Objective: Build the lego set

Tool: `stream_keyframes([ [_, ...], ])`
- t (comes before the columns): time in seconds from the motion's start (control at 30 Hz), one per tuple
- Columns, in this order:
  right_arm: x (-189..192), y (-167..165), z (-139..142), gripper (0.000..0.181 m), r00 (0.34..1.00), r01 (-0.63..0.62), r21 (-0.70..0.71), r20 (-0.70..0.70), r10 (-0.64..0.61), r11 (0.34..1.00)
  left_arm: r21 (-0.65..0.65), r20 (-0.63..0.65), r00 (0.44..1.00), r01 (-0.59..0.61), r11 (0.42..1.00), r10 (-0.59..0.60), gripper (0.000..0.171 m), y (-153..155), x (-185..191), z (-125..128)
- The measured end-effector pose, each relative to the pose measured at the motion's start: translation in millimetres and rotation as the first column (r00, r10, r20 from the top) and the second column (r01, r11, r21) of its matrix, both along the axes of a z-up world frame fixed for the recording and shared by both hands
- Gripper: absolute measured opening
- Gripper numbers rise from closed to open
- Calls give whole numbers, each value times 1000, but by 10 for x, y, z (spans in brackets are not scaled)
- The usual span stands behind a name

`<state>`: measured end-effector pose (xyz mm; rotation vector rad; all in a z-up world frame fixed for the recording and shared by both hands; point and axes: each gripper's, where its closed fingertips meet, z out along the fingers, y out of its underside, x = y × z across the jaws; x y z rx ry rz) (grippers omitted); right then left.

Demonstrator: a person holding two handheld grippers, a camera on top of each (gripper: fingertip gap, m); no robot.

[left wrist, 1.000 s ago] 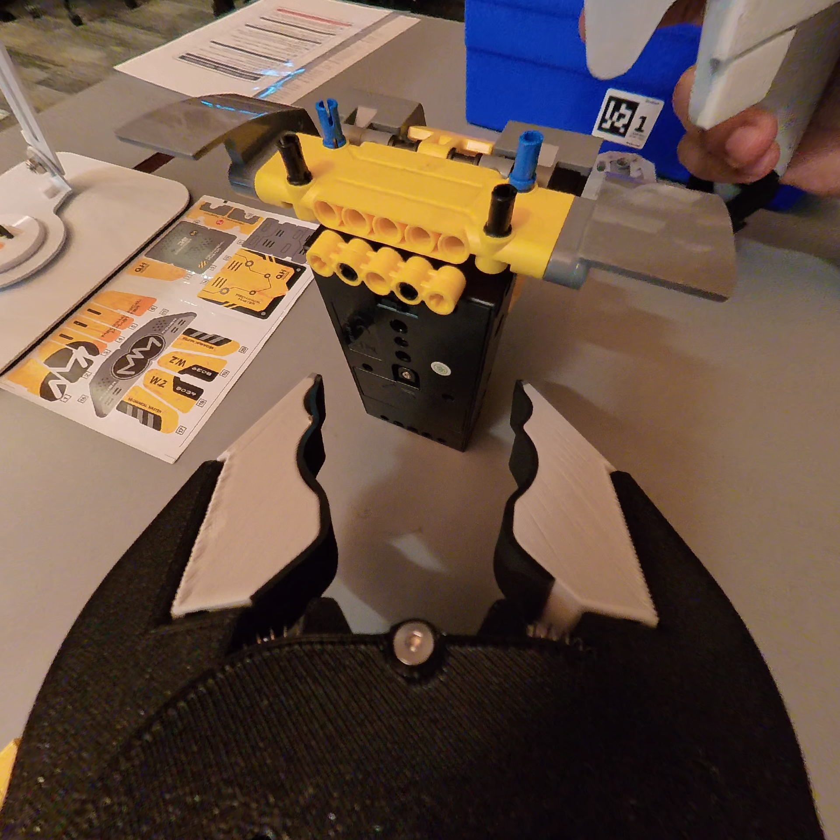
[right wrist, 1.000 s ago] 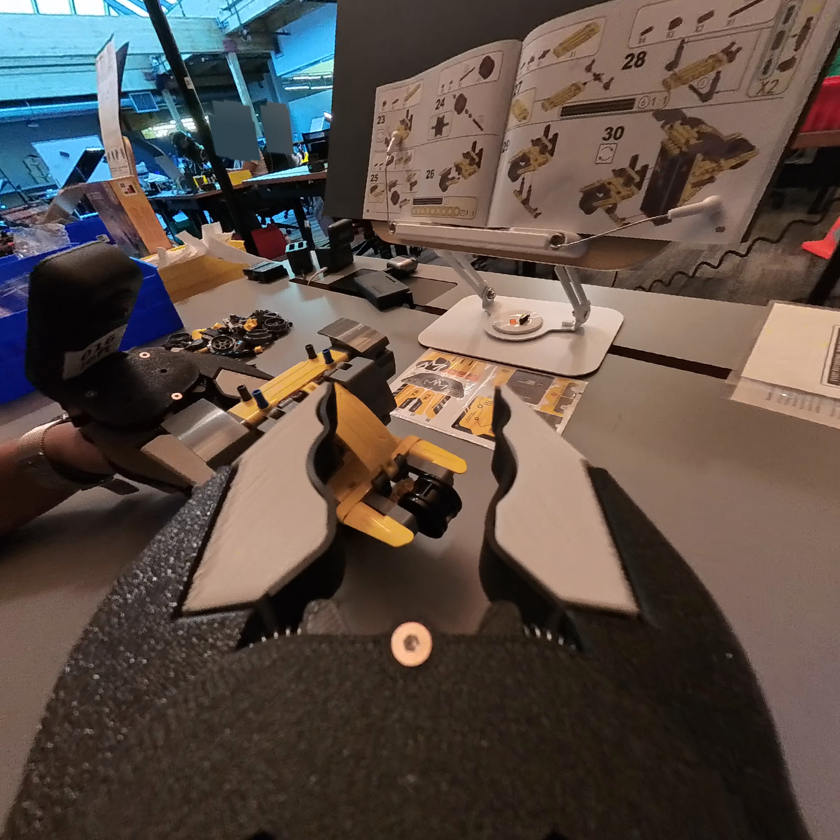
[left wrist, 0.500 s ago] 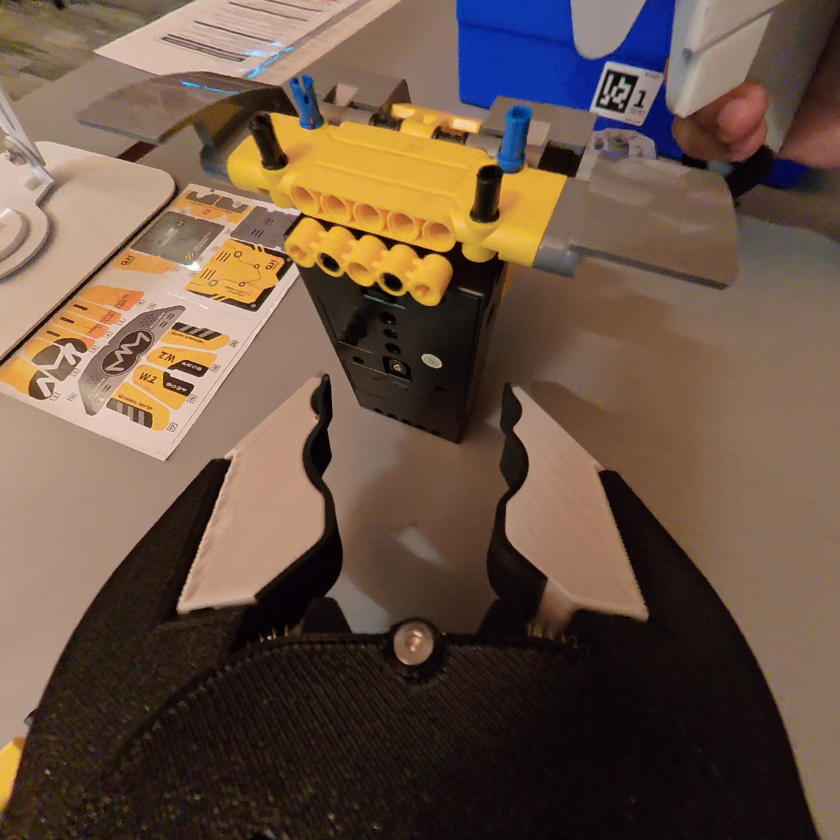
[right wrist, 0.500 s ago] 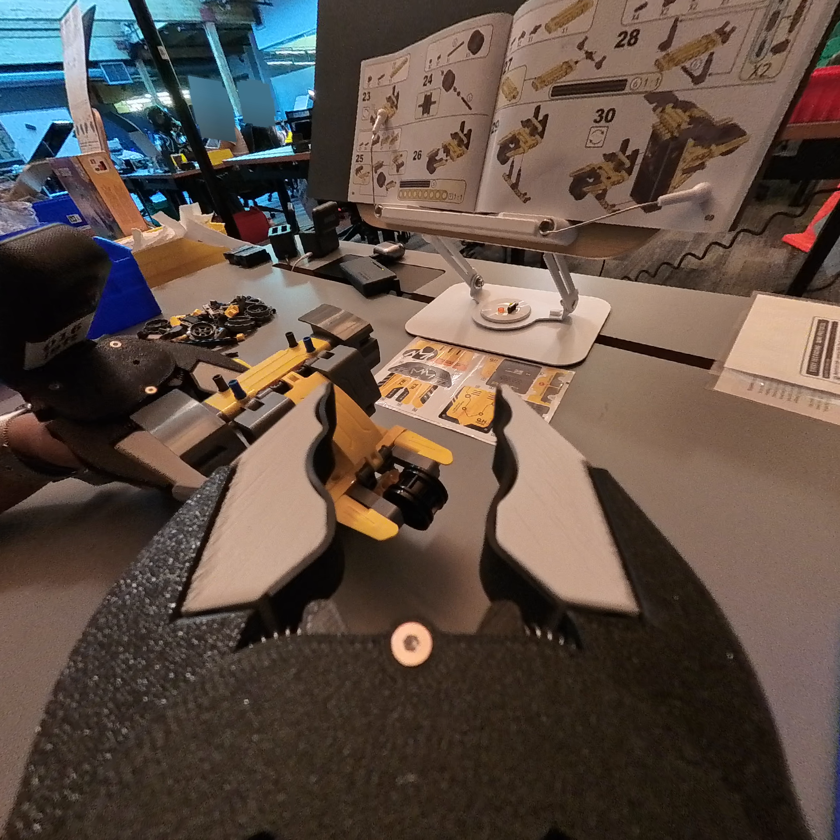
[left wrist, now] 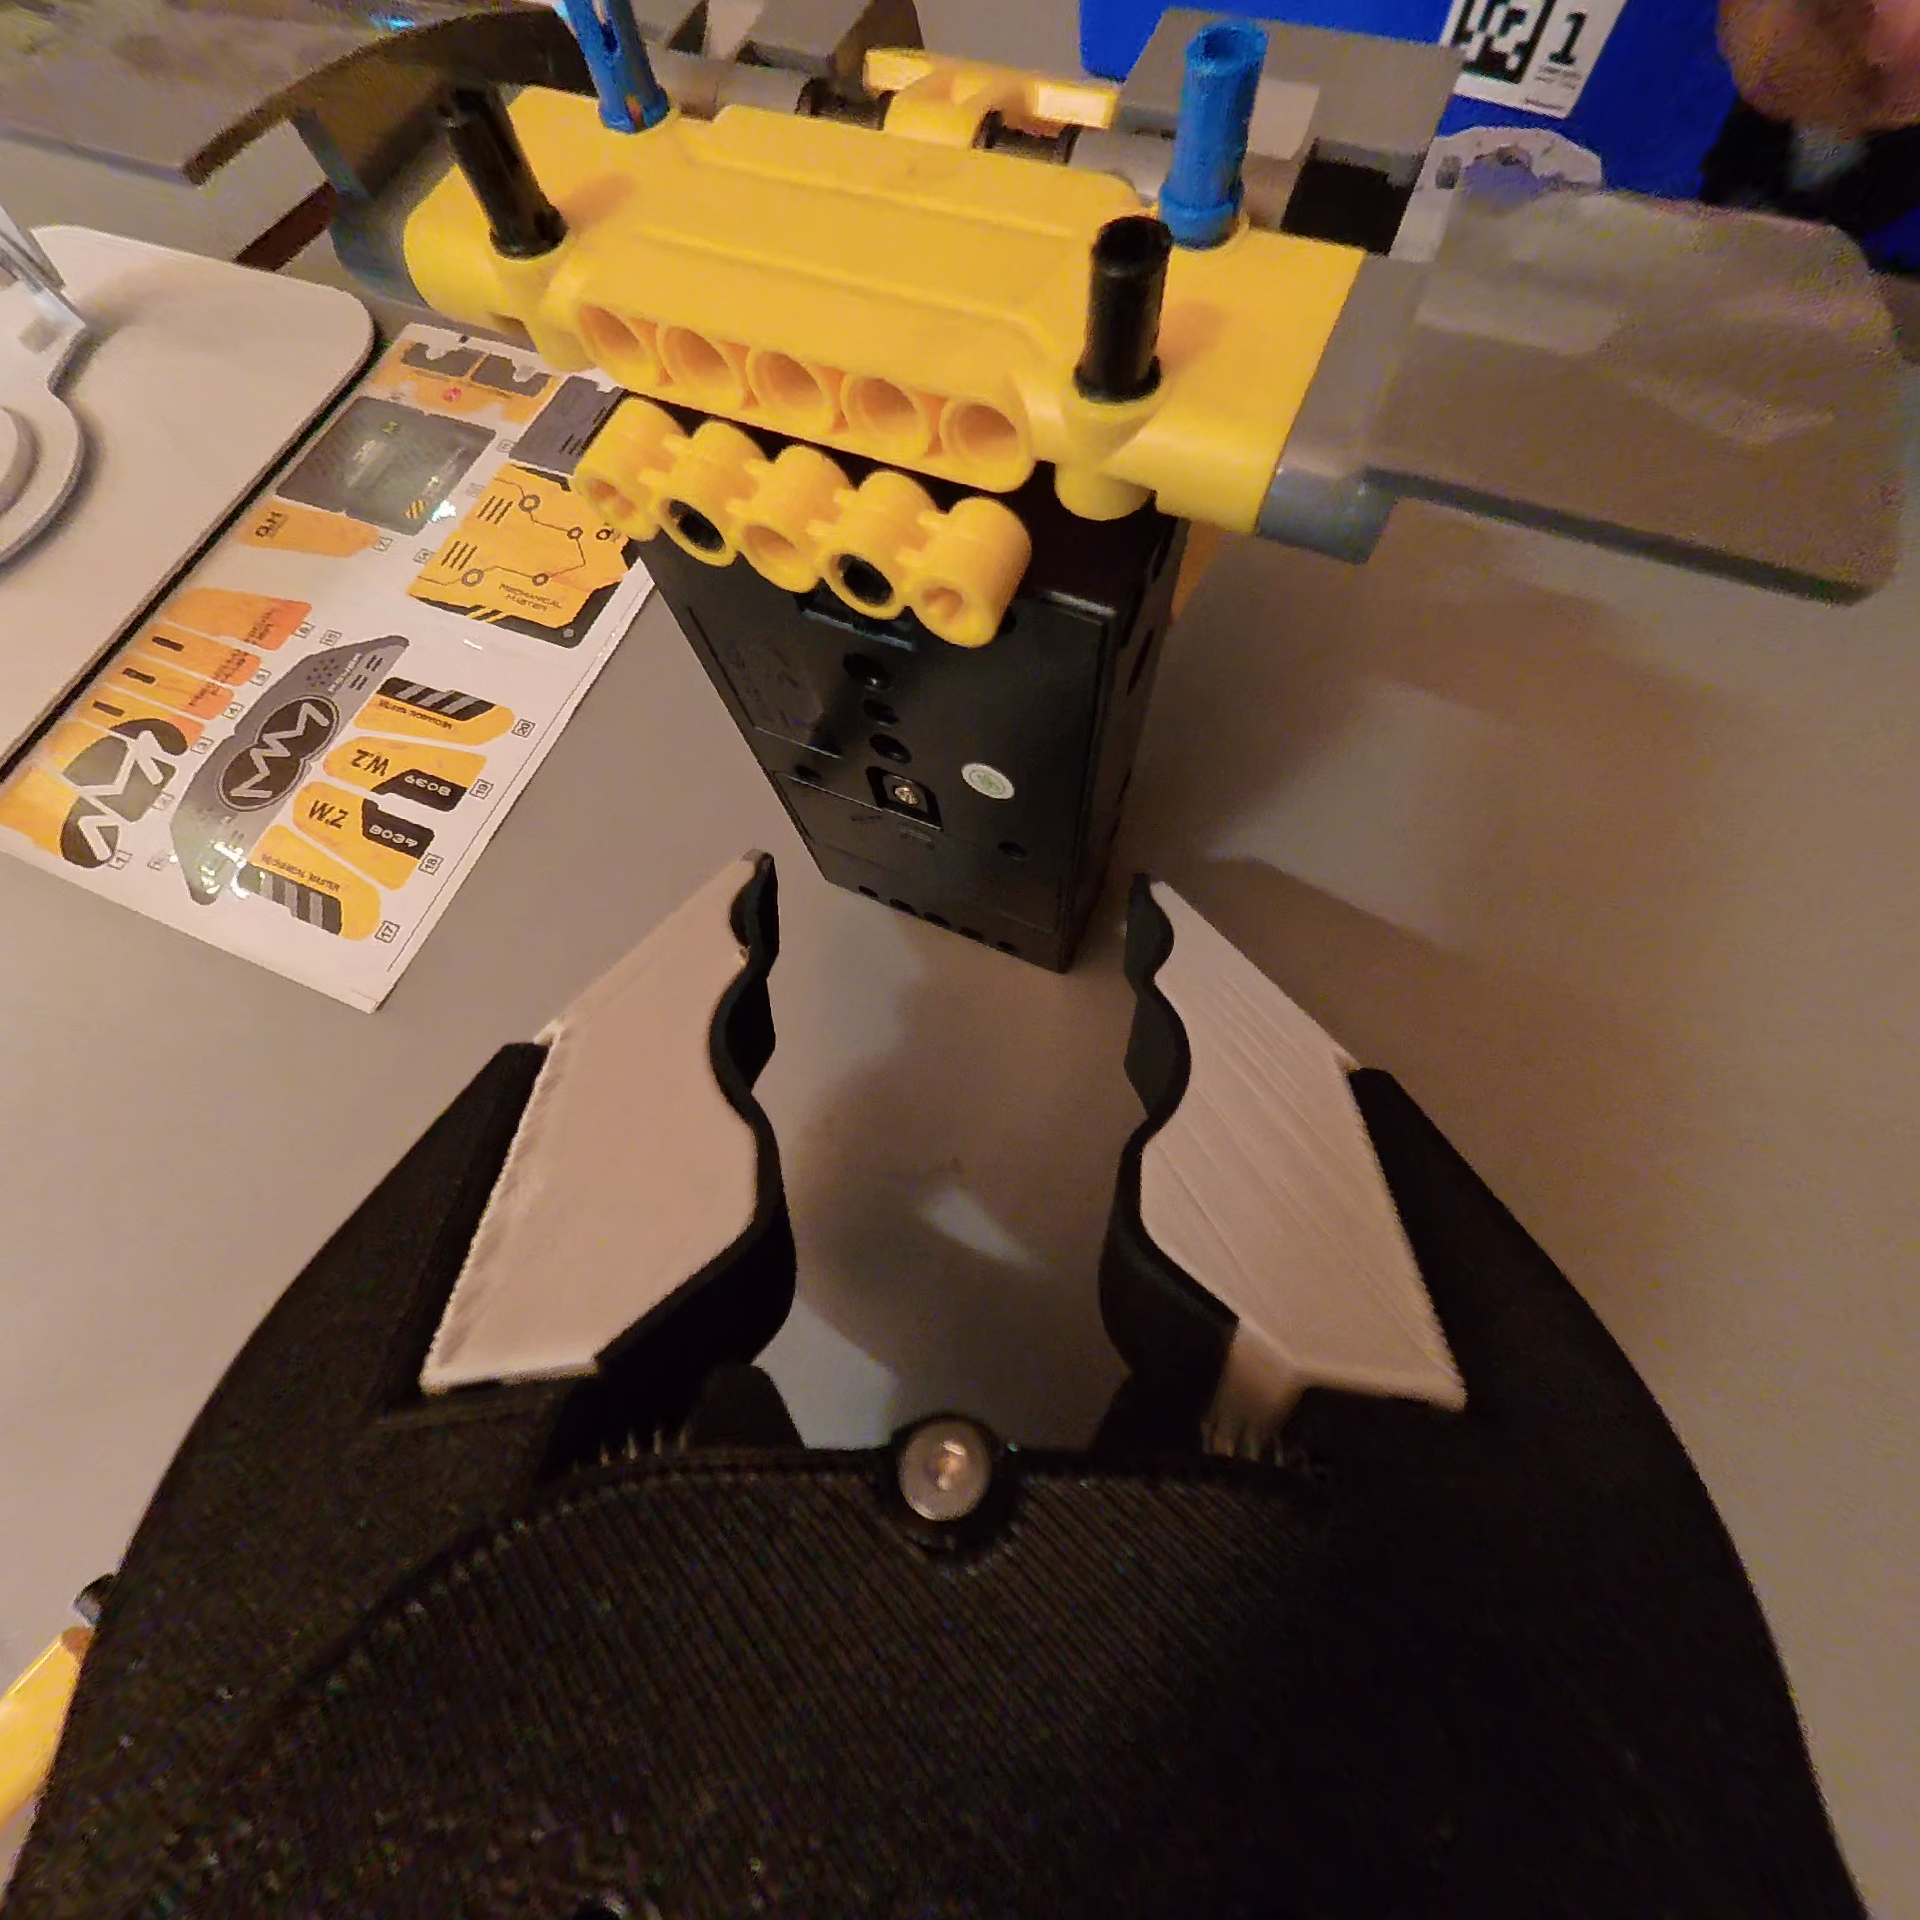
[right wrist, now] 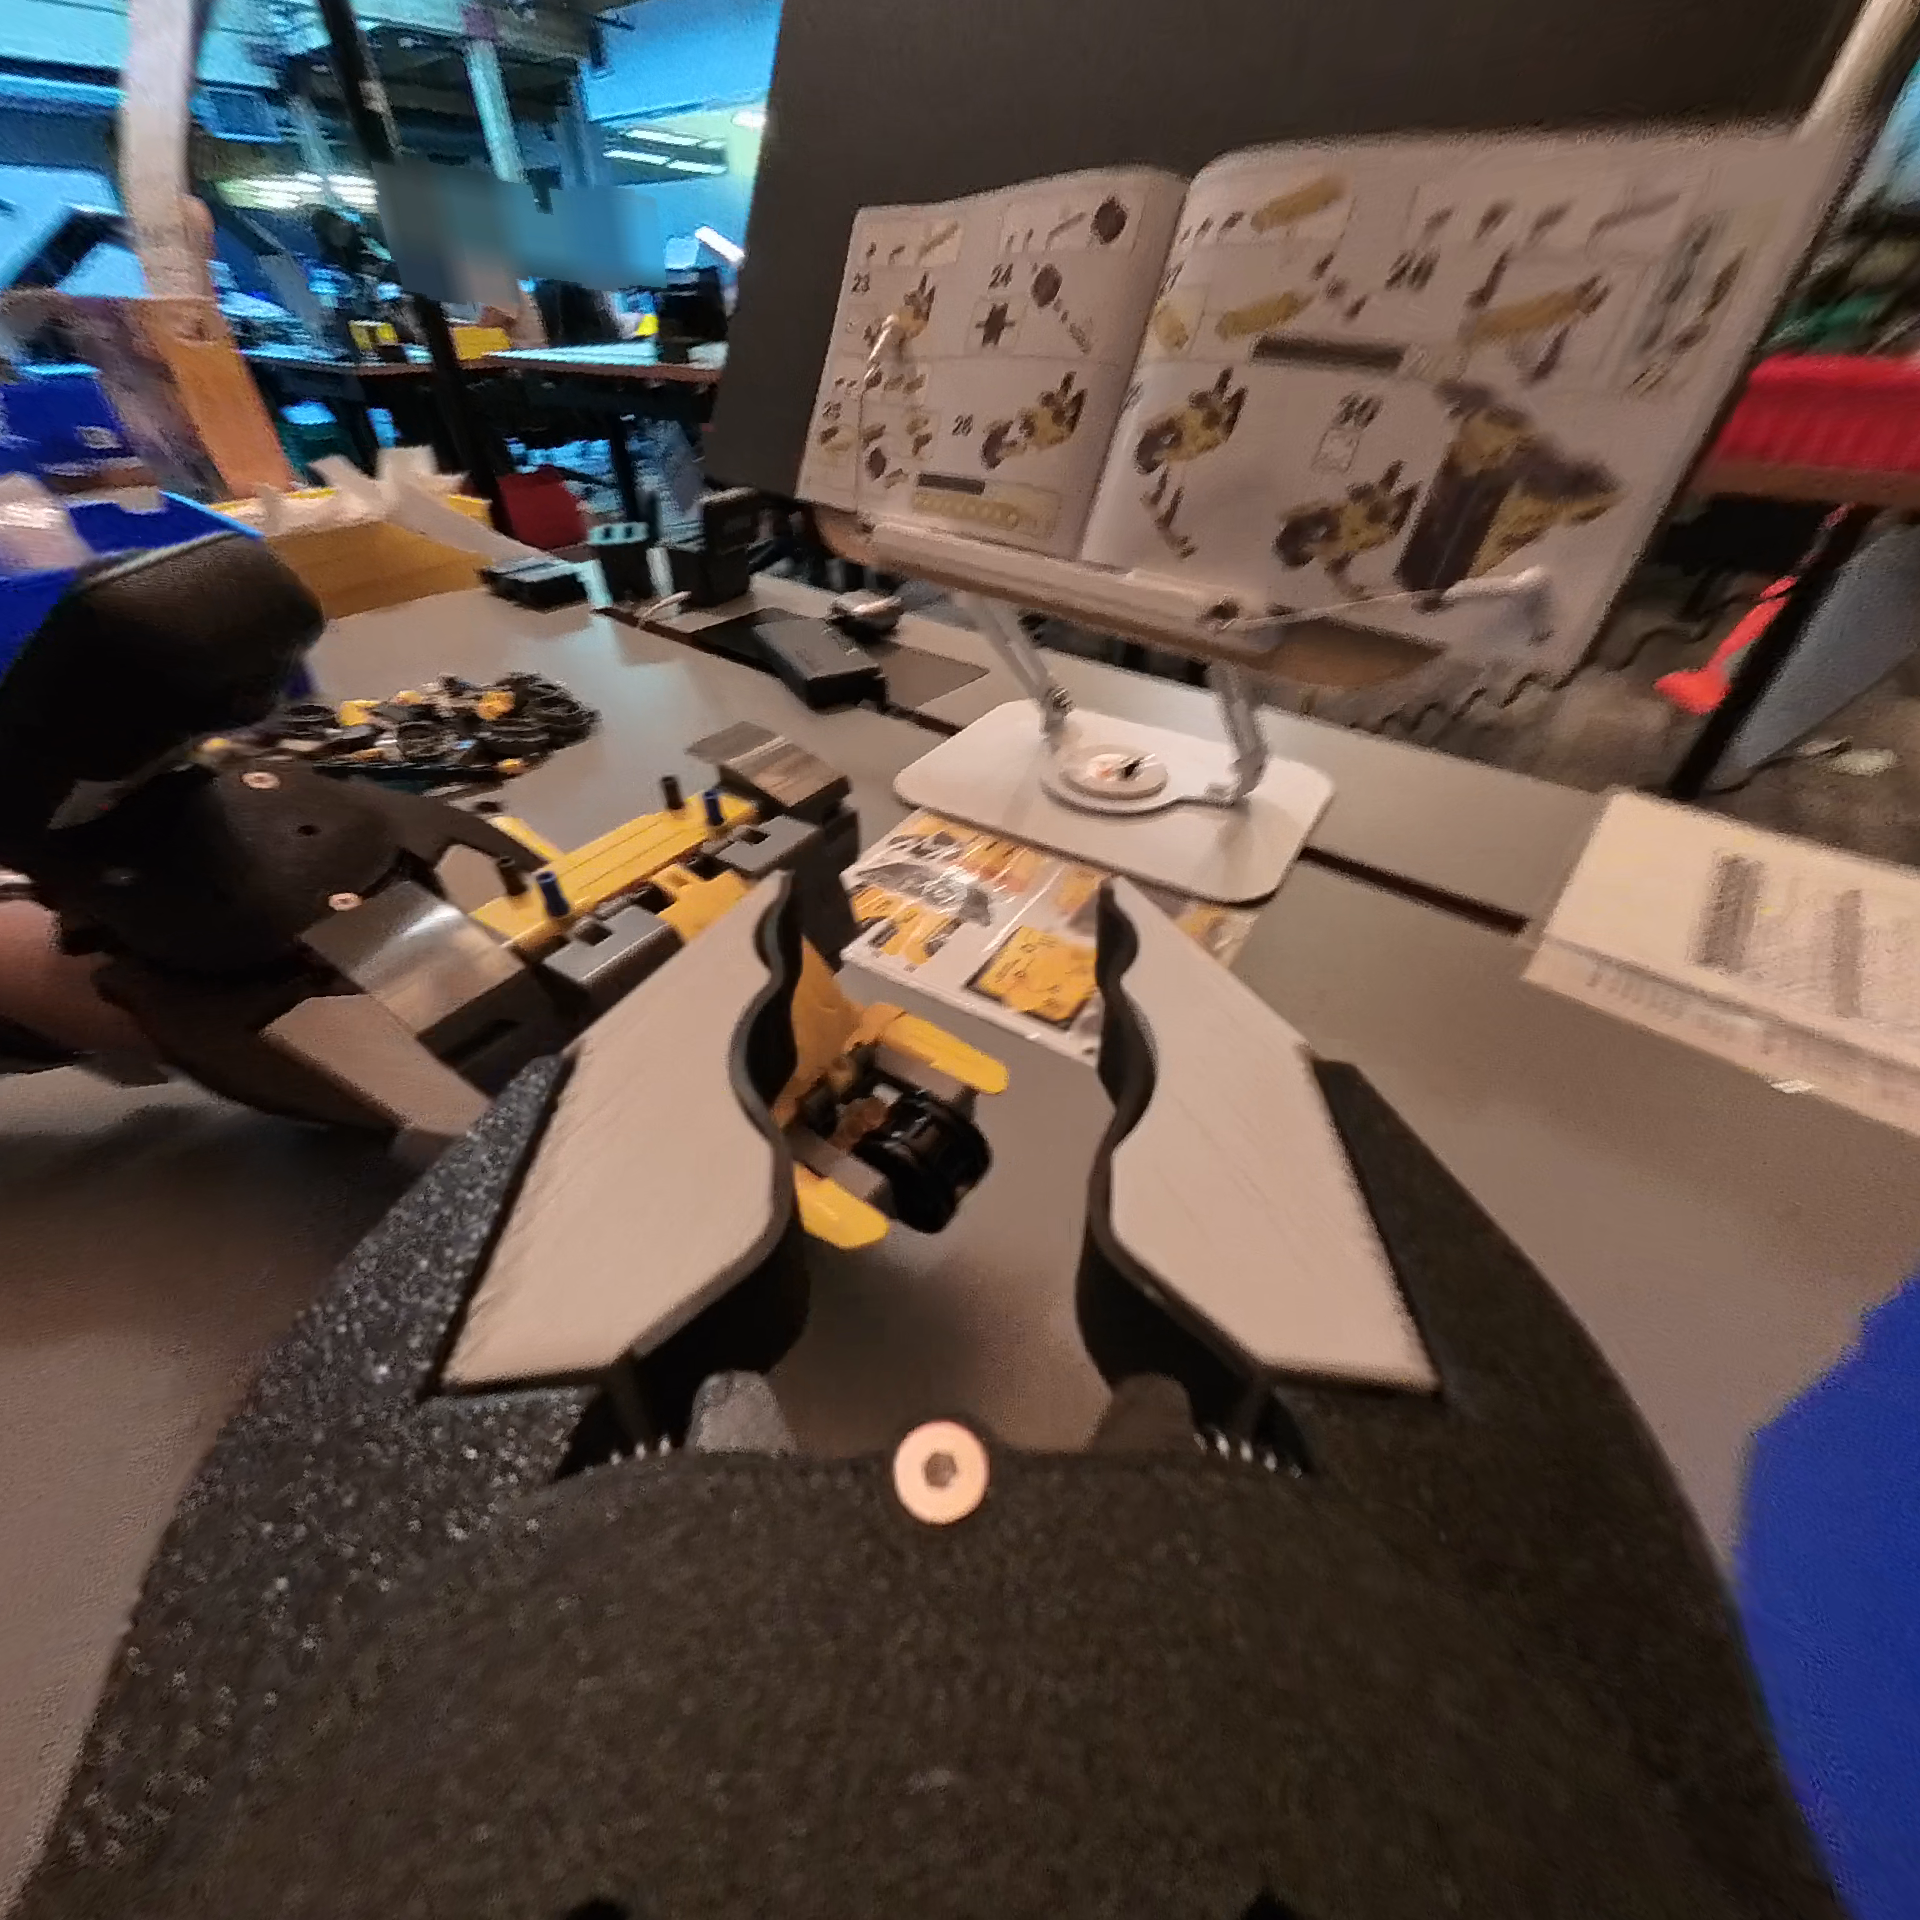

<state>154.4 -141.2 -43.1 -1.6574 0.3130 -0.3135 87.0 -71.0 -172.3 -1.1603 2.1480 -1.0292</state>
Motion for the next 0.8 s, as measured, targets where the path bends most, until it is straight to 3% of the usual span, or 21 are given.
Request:
stream_keyframes([
  [0.23,-110,-295,350,41,920,156,63,354,-168,986,-10,-2,1000,-1,1000,1,62,4,0,5],
  [0.5,-471,-123,-232,26,748,244,-219,663,-39,945,-3,-4,1000,8,1000,-8,61,-10,-9,-6],
  [0.7,-608,33,-550,0,523,342,-324,846,107,882,19,-6,1000,11,1000,-11,63,-17,-11,-28],
  [0.8,-642,74,-647,5,529,332,-365,836,149,870,18,-9,1000,7,1000,-7,63,-13,-7,-30],
])
